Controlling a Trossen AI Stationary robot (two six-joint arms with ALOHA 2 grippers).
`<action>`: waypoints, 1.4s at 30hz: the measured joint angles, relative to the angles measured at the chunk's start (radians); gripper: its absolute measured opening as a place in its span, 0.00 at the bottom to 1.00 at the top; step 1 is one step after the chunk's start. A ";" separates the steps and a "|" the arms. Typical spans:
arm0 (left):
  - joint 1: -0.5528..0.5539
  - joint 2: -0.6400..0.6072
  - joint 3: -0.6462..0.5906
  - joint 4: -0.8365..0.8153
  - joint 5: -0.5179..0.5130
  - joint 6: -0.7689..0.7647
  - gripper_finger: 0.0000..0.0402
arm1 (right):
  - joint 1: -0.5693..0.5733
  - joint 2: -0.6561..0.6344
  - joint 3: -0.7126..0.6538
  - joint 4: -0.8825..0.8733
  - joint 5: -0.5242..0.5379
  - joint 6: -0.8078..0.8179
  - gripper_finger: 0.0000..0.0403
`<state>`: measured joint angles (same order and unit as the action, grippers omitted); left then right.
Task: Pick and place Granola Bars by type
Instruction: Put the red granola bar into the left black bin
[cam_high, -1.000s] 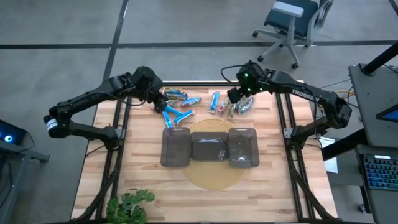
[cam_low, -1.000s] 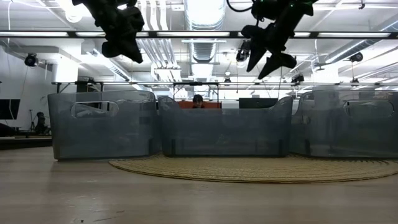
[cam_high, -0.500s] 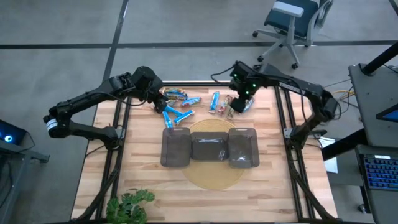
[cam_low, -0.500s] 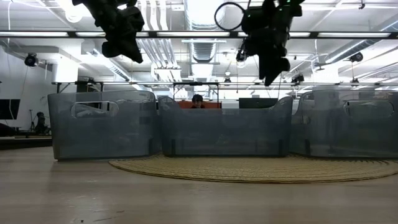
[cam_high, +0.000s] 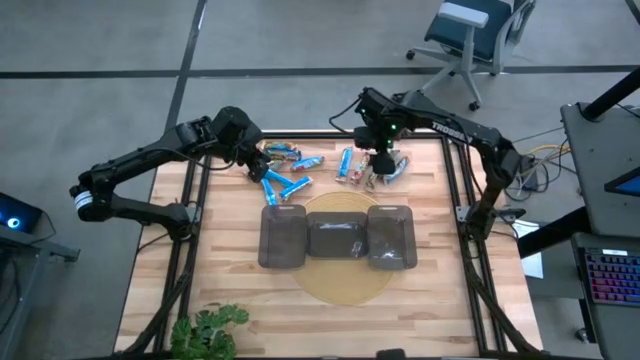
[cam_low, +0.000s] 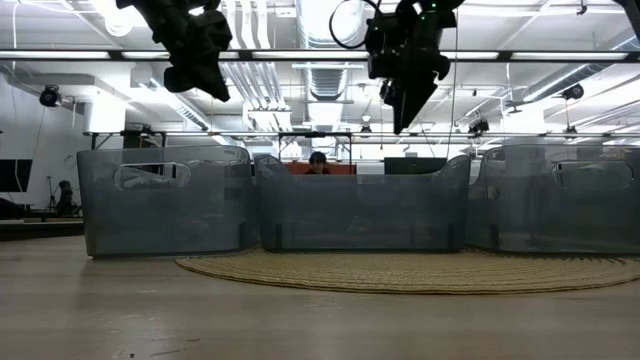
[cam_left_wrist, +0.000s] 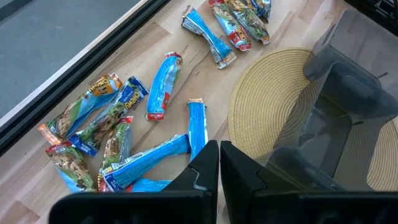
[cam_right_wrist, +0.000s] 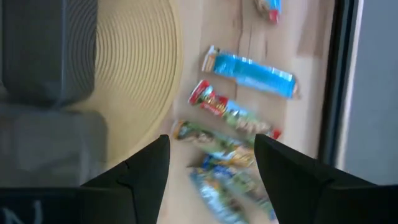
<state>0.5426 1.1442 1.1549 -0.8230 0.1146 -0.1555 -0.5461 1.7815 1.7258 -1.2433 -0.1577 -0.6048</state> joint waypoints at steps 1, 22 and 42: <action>0.000 0.000 0.000 0.000 0.000 0.001 0.00 | 0.000 0.005 0.009 0.001 0.000 -0.051 0.56; 0.000 0.000 0.000 0.000 -0.003 0.027 0.00 | -0.004 0.164 -0.029 0.073 0.055 -0.439 0.56; 0.000 0.000 0.000 0.000 -0.003 0.016 0.00 | -0.024 0.324 -0.032 0.191 0.082 -0.415 0.56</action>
<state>0.5423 1.1442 1.1549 -0.8231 0.1112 -0.1394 -0.5697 2.1052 1.6939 -1.0524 -0.0757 -1.0203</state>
